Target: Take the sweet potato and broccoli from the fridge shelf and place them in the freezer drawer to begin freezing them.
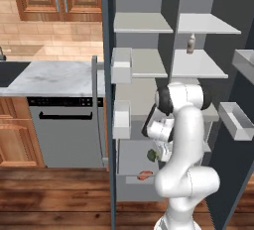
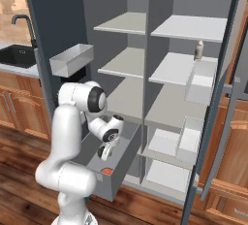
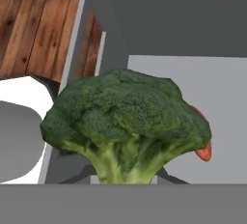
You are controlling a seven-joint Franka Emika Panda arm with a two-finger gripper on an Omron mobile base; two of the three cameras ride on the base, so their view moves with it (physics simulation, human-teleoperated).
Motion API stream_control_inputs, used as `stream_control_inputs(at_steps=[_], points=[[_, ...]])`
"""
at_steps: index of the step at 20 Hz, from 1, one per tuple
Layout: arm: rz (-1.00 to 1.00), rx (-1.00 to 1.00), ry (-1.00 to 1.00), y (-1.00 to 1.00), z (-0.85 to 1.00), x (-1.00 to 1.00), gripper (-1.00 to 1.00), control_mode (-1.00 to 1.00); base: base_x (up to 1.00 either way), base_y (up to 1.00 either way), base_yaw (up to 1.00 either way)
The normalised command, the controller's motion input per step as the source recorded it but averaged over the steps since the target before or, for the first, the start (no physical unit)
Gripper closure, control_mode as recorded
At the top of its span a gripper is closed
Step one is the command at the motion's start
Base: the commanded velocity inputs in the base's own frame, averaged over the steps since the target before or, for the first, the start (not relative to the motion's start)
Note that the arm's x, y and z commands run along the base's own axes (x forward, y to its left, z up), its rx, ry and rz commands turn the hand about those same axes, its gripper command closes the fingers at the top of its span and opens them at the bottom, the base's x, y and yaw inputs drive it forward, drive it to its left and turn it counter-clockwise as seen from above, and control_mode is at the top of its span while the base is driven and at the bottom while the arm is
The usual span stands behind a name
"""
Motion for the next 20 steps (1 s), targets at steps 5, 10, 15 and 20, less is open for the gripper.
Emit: stream_control_inputs(at_steps=[5,10,15,20], points=[[0.0,0.0,0.0,0.01,-0.16,0.0,1.0,-1.0,0.0,0.0,0.0],[-0.01,0.0,0.0,0.0,-0.17,0.0,1.0,-1.0,0.0,0.0,0.0],[0.0,0.0,0.0,0.0,-0.26,0.0,1.0,-1.0,0.0,0.0,0.0],[0.0,0.0,0.0,0.0,-0.32,0.0,1.0,-1.0,0.0,0.0,0.0]])
